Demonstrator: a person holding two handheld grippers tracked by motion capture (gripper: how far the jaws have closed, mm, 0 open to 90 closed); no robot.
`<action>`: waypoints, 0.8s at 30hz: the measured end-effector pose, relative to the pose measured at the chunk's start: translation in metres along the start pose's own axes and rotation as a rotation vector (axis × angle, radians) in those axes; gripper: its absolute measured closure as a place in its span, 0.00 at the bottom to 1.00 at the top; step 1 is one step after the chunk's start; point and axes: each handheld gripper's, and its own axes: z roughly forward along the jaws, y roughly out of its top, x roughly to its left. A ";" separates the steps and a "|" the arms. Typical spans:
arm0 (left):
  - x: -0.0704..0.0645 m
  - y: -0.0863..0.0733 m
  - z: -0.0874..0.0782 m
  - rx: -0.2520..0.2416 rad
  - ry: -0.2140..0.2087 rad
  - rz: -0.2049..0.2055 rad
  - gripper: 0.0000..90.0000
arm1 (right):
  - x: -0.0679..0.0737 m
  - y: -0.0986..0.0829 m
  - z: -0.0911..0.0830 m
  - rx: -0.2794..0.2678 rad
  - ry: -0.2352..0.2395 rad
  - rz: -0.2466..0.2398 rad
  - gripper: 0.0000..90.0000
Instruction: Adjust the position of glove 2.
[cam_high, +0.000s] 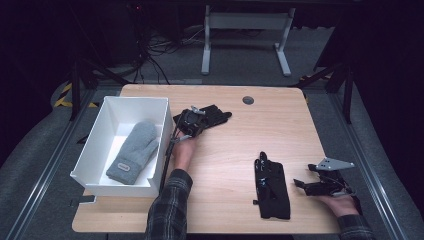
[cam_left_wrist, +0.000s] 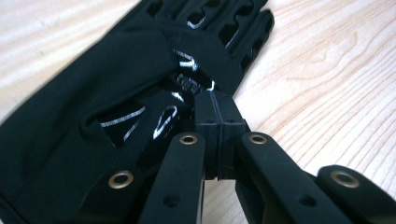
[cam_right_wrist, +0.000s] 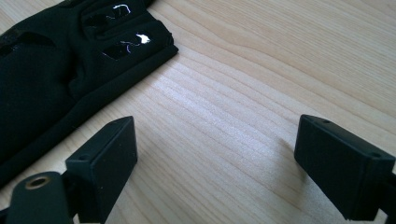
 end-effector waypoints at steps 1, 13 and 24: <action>0.001 0.002 0.000 0.003 0.007 0.001 1.00 | 0.000 0.000 0.000 0.000 0.000 -0.001 0.15; -0.005 -0.012 0.001 0.043 -0.039 -0.006 1.00 | 0.000 0.000 0.000 -0.001 0.001 -0.001 0.15; -0.040 -0.038 -0.020 0.040 -0.156 -0.023 1.00 | 0.000 0.000 0.000 0.000 0.002 -0.003 0.15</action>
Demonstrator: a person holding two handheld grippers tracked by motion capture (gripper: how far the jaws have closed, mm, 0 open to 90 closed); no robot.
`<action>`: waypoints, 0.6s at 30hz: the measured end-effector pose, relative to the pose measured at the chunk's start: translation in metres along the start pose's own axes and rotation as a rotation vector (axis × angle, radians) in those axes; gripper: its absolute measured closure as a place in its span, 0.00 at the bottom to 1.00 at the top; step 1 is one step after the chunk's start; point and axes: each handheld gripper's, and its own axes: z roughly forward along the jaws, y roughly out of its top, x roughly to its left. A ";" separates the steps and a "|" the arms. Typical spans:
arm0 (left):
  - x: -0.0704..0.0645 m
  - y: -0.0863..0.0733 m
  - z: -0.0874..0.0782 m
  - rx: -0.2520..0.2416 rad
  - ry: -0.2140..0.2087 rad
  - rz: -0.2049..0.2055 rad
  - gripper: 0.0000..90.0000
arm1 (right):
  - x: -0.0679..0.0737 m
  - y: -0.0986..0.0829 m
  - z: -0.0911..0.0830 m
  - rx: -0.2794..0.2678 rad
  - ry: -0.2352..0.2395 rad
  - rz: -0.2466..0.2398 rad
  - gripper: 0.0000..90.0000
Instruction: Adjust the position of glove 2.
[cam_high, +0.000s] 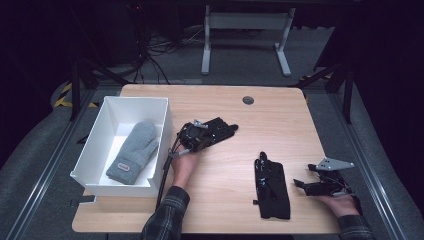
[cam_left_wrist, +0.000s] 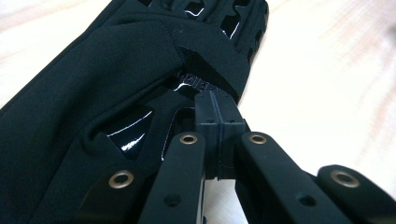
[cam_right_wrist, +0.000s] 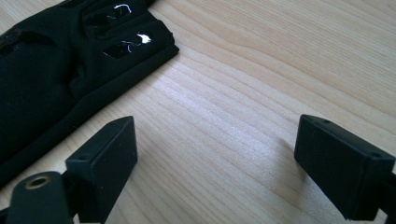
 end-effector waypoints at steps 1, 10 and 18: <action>-0.003 -0.001 -0.001 0.007 -0.005 0.007 1.00 | 0.000 0.000 0.000 0.000 0.001 -0.001 0.15; -0.031 -0.016 -0.012 0.050 -0.074 0.056 1.00 | 0.000 0.000 0.000 0.000 0.002 -0.004 0.15; -0.049 -0.029 -0.020 0.073 -0.119 0.100 1.00 | 0.000 0.000 0.000 0.001 0.001 -0.004 0.15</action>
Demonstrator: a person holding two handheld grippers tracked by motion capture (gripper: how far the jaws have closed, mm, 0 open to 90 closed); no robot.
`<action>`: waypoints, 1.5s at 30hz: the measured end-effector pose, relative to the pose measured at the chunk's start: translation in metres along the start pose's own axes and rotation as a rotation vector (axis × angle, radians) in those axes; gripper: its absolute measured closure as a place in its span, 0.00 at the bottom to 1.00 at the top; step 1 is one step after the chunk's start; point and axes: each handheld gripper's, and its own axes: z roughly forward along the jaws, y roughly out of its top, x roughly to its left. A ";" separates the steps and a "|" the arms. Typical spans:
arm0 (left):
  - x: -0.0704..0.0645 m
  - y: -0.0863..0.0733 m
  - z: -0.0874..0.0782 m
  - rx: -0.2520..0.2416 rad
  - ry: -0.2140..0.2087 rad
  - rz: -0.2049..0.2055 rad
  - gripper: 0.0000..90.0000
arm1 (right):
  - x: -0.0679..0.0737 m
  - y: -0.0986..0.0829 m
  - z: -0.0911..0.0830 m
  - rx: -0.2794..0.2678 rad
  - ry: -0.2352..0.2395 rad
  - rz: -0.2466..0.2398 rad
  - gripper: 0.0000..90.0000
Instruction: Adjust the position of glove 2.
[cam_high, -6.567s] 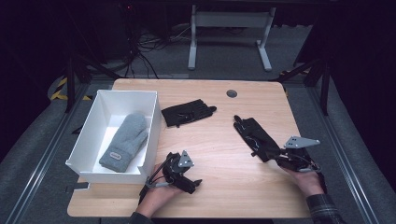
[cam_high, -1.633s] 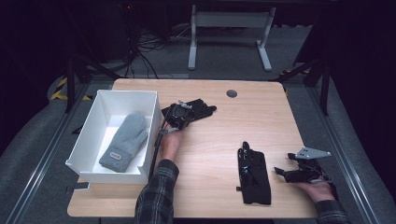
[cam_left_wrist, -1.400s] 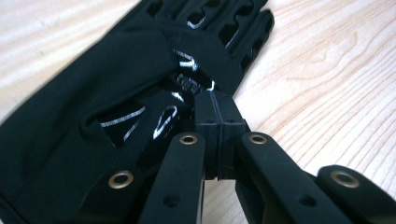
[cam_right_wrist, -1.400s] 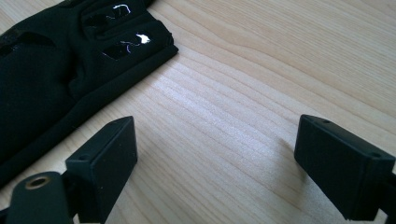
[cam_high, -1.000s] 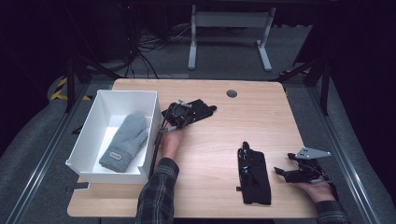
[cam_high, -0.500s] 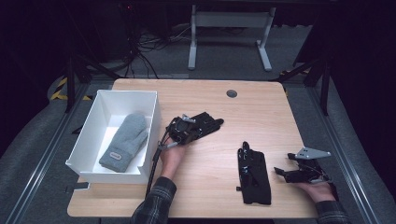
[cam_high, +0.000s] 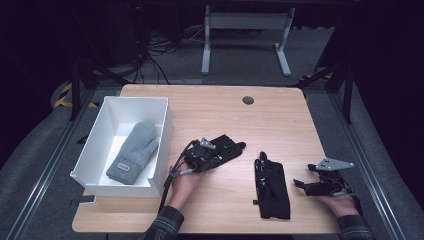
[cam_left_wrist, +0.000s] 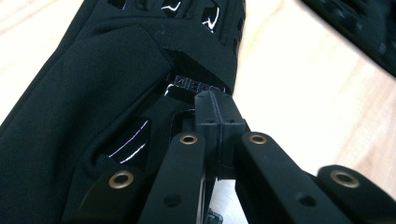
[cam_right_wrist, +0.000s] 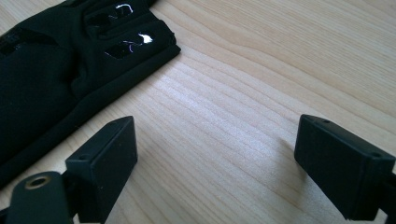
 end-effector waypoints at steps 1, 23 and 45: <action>-0.004 -0.002 -0.001 0.005 -0.013 0.010 1.00 | 0.000 0.000 0.000 0.000 0.000 0.000 0.15; -0.036 -0.011 -0.031 -0.051 -0.041 0.106 1.00 | 0.000 0.000 0.000 0.000 0.001 0.000 0.15; -0.006 -0.023 -0.022 0.029 0.061 0.009 1.00 | 0.000 0.000 0.000 0.000 0.002 -0.001 0.15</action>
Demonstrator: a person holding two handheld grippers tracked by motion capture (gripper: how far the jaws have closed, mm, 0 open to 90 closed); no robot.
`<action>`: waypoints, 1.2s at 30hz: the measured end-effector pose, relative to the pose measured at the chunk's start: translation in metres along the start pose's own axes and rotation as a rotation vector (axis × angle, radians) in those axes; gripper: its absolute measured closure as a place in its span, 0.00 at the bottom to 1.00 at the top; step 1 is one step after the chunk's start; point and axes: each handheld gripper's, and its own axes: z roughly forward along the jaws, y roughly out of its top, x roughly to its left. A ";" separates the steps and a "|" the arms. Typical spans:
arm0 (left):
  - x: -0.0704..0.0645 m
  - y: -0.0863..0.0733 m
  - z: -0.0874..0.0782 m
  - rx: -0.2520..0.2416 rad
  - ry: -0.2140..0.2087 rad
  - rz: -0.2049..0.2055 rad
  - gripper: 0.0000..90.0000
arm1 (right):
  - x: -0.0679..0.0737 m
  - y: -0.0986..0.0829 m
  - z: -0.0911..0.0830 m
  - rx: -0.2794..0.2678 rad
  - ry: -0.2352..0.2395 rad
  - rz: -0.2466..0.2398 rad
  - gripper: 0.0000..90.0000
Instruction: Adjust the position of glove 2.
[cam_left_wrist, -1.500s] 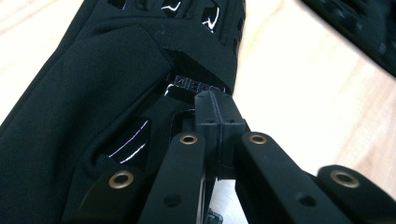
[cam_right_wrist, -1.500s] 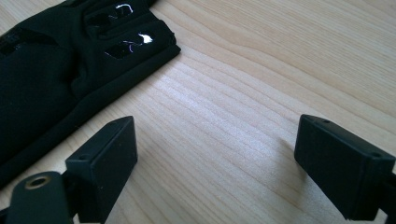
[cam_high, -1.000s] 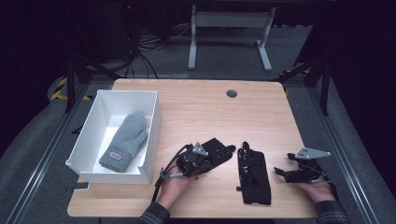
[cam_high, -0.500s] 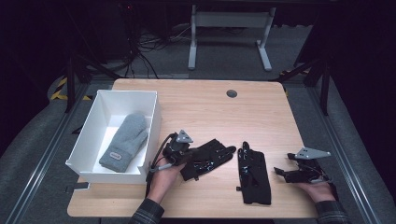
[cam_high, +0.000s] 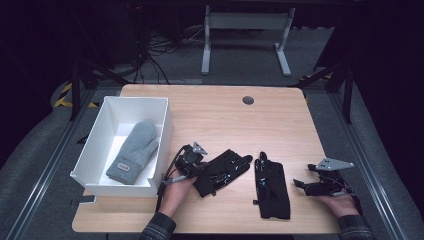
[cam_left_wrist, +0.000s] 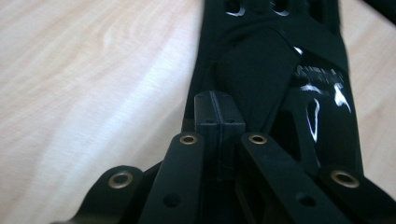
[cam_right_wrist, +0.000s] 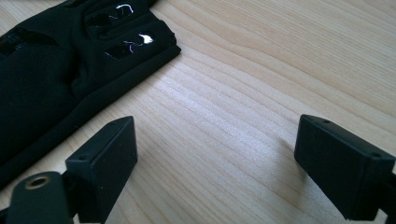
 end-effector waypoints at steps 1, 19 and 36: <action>0.000 0.000 0.000 0.000 0.000 0.000 1.00 | 0.000 0.000 0.000 0.000 0.001 -0.001 0.15; -0.047 -0.017 0.000 0.015 -0.169 0.094 1.00 | 0.000 0.000 0.000 0.000 0.003 -0.003 0.15; -0.016 0.002 -0.002 -0.073 -0.091 0.020 0.73 | 0.000 0.000 0.000 0.000 0.004 -0.005 0.15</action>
